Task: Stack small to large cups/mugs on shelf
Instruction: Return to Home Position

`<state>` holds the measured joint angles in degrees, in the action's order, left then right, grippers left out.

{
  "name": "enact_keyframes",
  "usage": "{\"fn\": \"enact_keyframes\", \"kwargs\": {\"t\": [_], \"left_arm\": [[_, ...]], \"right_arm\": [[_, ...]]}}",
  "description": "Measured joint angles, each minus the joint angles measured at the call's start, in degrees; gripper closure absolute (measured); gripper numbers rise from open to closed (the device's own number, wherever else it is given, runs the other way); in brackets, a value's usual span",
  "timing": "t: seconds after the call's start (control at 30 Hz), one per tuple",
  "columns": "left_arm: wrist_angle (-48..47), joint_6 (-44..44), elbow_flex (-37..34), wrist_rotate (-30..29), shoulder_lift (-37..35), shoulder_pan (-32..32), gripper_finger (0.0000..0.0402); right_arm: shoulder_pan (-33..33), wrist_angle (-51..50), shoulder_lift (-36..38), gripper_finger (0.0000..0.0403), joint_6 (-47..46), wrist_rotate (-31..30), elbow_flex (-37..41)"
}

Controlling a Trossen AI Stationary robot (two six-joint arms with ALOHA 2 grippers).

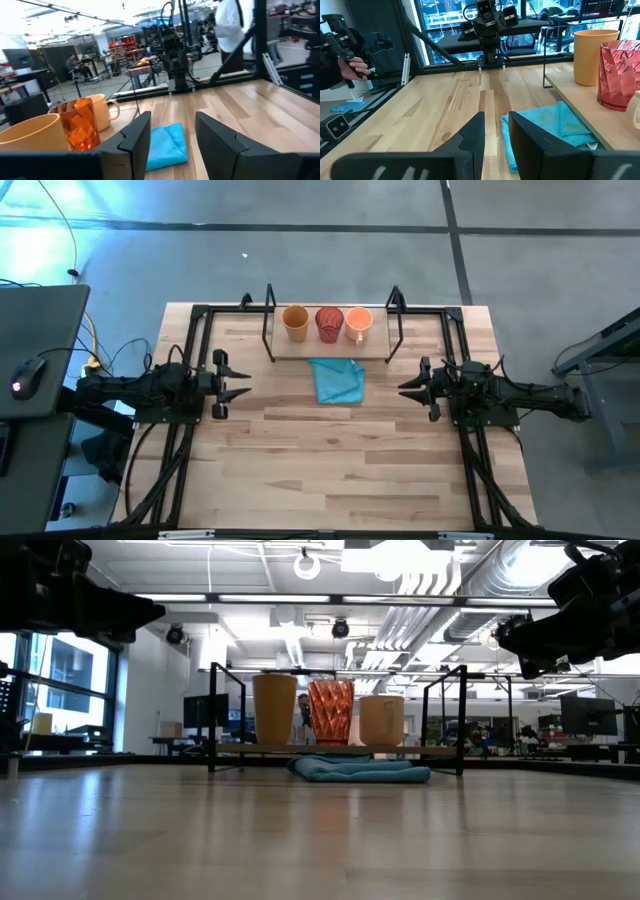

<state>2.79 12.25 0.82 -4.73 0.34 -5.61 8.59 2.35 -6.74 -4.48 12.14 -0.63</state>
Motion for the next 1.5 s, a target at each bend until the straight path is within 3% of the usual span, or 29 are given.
{"fn": "enact_keyframes", "kwargs": {"t": [1.5], "left_arm": [[-2.04,-3.65,0.00,1.09,0.00,-0.02,0.0259]], "right_arm": [[-0.01,0.00,0.00,0.0325,0.01,0.00,-0.01]]}}
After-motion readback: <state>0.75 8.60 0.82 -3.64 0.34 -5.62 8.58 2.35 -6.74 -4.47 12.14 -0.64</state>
